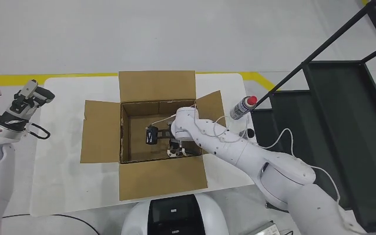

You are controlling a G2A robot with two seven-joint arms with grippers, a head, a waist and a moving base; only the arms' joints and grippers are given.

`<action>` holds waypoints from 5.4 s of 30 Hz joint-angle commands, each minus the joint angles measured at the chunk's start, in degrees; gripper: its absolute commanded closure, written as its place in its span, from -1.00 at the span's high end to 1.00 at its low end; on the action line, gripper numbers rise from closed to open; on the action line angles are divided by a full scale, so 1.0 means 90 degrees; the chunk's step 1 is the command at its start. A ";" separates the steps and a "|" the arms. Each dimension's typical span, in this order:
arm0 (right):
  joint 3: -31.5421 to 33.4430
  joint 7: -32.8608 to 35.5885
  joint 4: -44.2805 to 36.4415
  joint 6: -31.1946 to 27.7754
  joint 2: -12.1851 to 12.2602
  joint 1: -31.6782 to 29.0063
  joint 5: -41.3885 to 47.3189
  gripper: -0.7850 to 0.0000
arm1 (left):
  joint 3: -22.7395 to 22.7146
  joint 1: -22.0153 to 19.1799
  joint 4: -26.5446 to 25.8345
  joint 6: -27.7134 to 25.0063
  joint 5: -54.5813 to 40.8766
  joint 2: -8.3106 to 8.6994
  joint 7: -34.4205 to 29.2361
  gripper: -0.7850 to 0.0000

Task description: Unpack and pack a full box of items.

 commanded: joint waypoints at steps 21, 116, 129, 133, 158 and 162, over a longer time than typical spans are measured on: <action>-0.0176 -0.0282 0.1134 0.0117 -0.0559 0.0111 -0.0271 1.00 | 0.0000 0.0000 0.0000 0.0000 0.0000 0.0000 0.0000 1.00; 0.1025 -0.0347 0.0475 0.0332 -0.0567 -0.0546 -0.1950 1.00 | 0.0000 0.0000 0.0000 0.0000 0.0000 0.0000 0.0000 1.00; 0.0974 -0.0334 0.0688 0.0227 -0.0710 -0.0517 -0.2060 -1.00 | 0.0000 0.0000 0.0000 0.0000 0.0000 0.0000 0.0000 1.00; 0.1050 -0.0242 0.0602 0.0201 -0.0682 -0.0556 -0.2134 -1.00 | 0.0000 0.0000 0.0000 0.0000 0.0000 0.0000 0.0000 1.00; 0.2337 0.0738 -0.2141 -0.0298 -0.0008 -0.1806 -0.2597 1.00 | 0.0000 0.0000 0.0000 0.0000 0.0000 0.0000 0.0000 1.00; 0.2526 0.0998 -0.2210 -0.0542 0.0000 -0.1748 -0.2073 1.00 | 0.0000 0.0000 0.0000 0.0000 0.0000 0.0000 0.0000 1.00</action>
